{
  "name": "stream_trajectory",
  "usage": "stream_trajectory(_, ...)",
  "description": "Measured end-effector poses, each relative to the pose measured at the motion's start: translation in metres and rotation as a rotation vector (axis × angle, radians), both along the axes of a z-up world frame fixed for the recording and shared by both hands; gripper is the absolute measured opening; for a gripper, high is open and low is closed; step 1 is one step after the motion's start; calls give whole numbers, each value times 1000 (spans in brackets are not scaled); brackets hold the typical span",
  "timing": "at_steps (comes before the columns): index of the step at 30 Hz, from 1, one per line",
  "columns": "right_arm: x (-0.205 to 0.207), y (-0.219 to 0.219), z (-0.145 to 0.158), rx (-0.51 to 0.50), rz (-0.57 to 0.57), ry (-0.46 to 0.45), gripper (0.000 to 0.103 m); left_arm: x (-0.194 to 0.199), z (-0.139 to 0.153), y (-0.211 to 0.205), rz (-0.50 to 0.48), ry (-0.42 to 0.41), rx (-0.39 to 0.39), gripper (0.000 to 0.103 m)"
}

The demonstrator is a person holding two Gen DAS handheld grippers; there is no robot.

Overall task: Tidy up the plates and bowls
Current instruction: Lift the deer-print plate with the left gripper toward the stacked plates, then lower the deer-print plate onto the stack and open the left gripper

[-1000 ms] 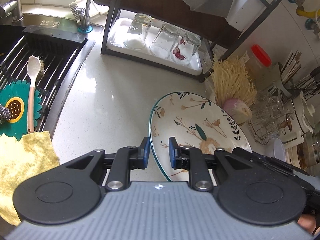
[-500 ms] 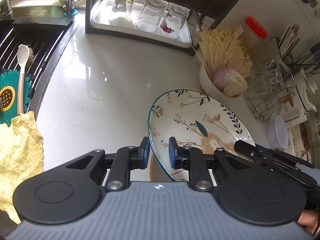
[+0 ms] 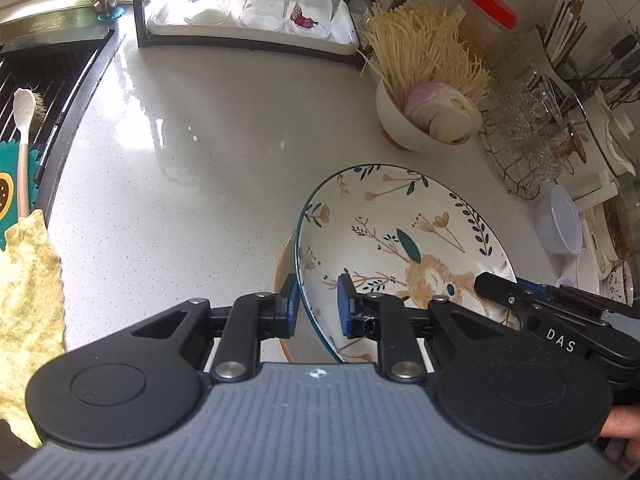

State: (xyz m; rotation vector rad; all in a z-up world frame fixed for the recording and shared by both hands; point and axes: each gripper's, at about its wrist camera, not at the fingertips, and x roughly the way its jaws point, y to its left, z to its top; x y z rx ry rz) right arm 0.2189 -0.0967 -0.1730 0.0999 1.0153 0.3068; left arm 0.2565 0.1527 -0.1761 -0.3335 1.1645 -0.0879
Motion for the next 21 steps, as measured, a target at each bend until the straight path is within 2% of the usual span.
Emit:
stream_trajectory(17, -9, 4, -13, -31, -7, 10, 24, -9, -12, -20, -55, 54, 102, 23)
stream_trajectory(21, -8, 0, -20, -8, -27, 42, 25, -8, -13, -26, -56, 51, 125, 24)
